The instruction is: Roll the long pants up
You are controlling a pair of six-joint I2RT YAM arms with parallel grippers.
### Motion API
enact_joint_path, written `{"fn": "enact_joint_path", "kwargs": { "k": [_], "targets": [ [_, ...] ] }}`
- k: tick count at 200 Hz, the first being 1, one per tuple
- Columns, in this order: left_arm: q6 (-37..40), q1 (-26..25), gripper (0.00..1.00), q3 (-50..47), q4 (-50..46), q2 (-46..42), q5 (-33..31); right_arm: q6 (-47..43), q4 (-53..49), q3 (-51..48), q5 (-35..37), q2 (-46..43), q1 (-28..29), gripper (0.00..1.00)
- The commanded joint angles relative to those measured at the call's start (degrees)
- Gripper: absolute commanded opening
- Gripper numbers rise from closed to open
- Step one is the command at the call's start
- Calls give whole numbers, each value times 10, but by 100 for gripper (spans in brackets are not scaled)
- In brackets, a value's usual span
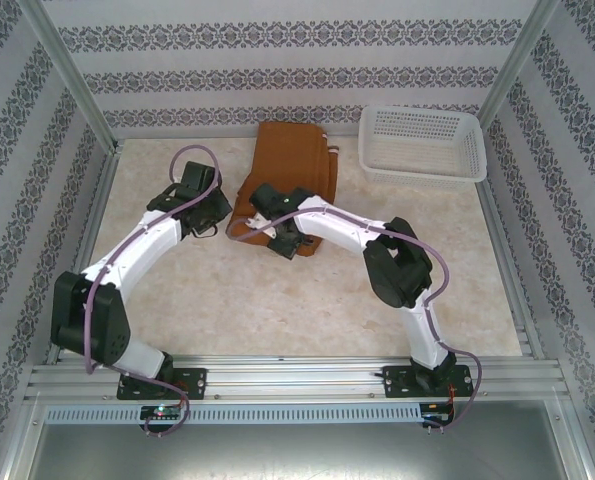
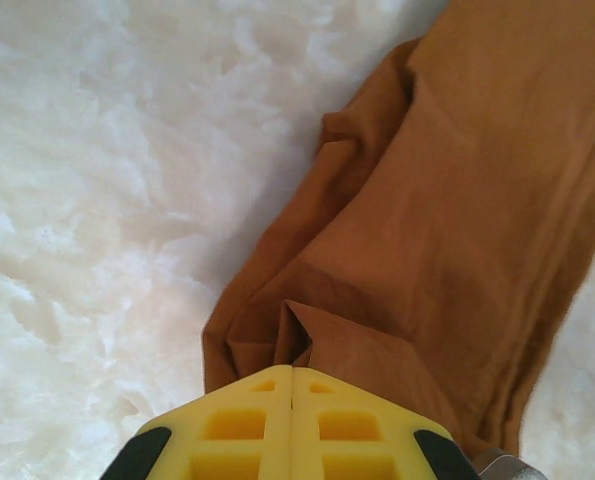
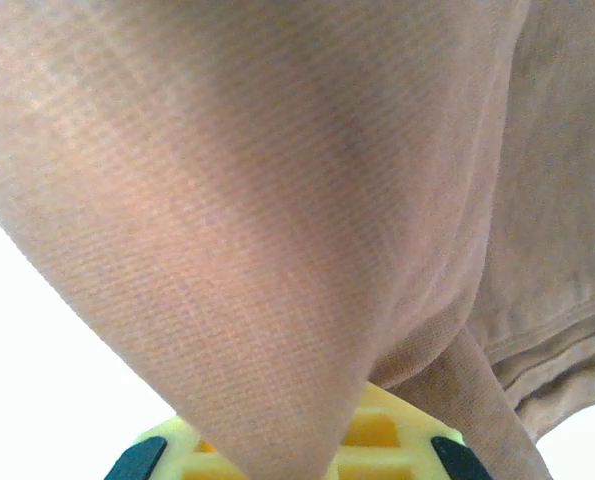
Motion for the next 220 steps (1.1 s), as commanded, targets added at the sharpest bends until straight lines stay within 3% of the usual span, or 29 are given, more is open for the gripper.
{"fn": "enact_joint_path", "kwargs": {
  "k": [1,47,91,123,167,220],
  "targets": [
    [-18,4,0,-35,-24,-36,10,40,-123,57,-110,-3,-3,0],
    [-38,3,0,-83,-22,-98,21,64,-221,146,-249,47,-28,0],
    [-46,-1,0,-91,-24,-134,30,101,-227,167,-383,73,-68,0],
    [-50,-11,0,-79,-22,-132,37,129,-229,198,-430,118,-121,0],
    [-60,-43,0,-57,18,-75,49,145,-227,239,-471,181,-169,0],
    [-58,-88,0,12,104,72,72,141,-214,245,-487,234,-185,0]
  ]
}}
